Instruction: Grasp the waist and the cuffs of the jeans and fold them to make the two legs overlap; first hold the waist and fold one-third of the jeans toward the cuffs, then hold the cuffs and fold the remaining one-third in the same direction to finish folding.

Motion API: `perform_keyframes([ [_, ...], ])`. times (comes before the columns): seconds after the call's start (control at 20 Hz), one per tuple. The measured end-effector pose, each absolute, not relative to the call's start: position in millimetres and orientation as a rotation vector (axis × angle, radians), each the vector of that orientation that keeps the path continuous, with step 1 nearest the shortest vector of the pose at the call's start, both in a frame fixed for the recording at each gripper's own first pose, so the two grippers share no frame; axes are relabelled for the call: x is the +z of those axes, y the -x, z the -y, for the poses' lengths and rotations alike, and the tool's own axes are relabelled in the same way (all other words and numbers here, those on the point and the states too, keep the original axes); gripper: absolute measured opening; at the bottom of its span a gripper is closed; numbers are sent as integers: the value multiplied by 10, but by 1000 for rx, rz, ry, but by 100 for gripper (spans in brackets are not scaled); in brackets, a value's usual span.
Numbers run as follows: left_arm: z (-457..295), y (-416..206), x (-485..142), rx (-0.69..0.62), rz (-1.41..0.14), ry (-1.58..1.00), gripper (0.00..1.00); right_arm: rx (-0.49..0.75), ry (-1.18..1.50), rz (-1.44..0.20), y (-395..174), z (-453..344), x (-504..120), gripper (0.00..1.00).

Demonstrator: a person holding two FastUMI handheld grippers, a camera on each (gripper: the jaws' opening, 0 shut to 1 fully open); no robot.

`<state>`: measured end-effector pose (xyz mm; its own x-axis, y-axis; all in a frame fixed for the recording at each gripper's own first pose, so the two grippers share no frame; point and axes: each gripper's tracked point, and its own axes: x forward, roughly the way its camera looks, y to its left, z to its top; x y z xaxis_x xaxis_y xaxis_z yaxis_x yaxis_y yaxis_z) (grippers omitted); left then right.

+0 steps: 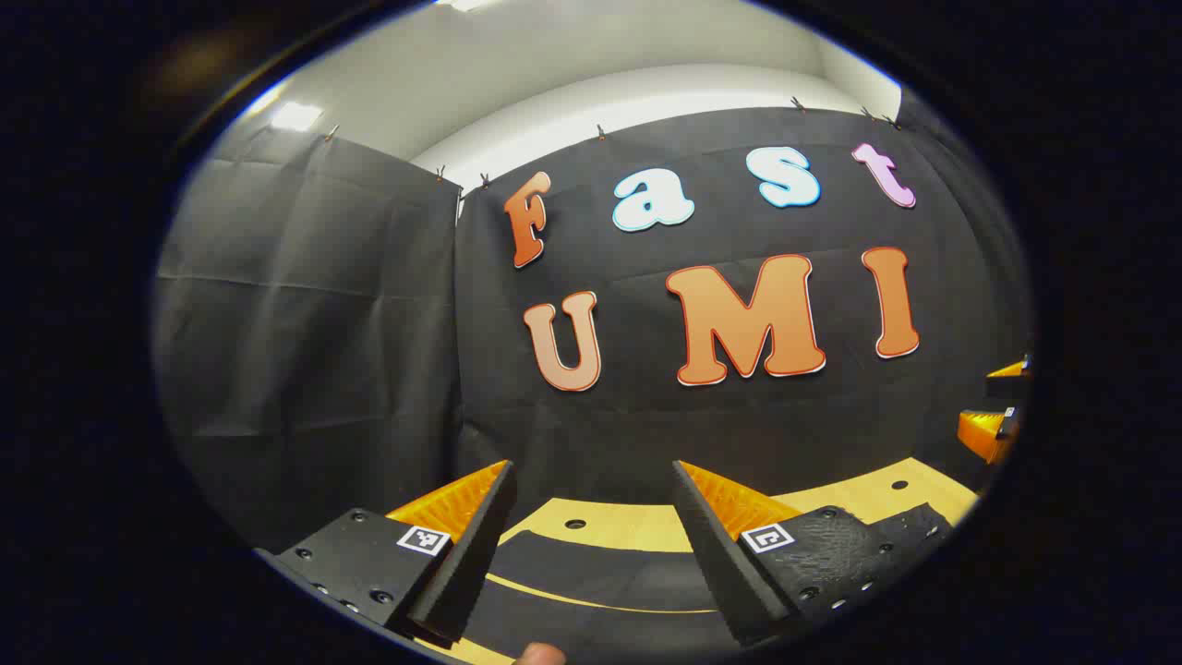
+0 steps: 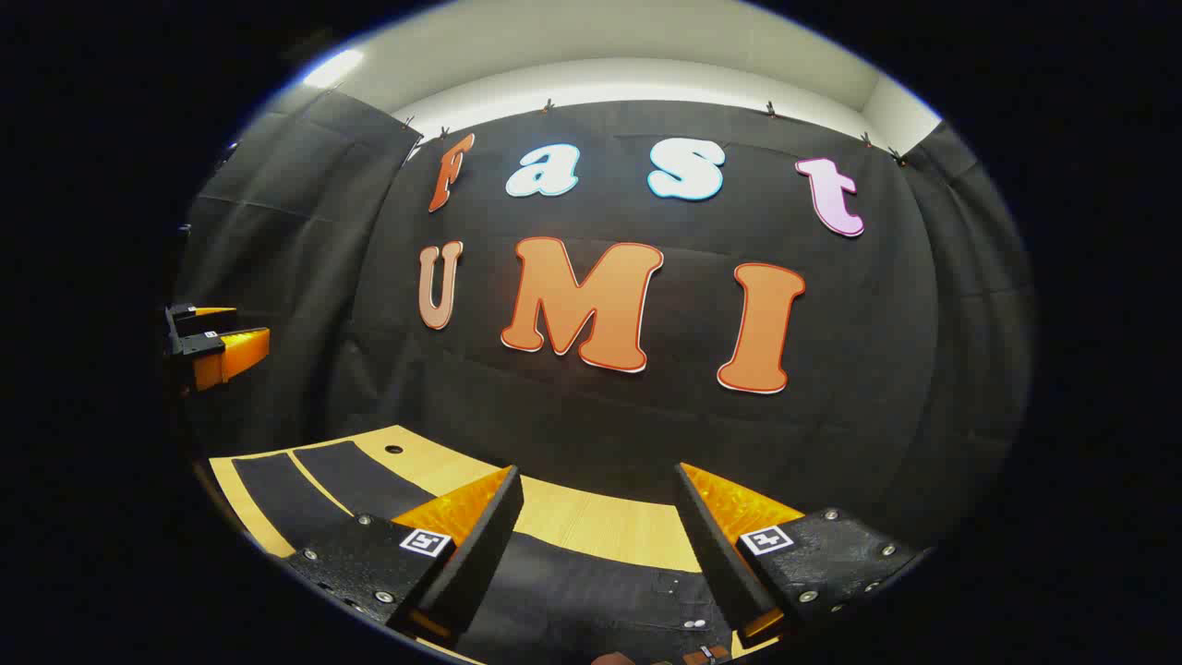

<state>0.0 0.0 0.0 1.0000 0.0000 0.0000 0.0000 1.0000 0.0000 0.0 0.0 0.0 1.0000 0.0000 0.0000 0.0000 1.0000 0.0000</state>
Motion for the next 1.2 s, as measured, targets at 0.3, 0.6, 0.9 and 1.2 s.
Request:
perform_keyframes([
  [0.3,-50,-332,-119,-52,-6,-8,100,-53,-21,-11,-115,-177,68,98],
  [0.6,-404,-606,-129,-92,22,-3,100,-124,-33,3,-120,-442,294,94],
  [0.9,-725,-822,-290,-105,6,-10,99,-180,-58,-38,-160,-598,298,98],
  [1.2,-1328,-1036,-676,-66,-91,-12,100,-309,-71,-118,-120,-405,59,98],
])
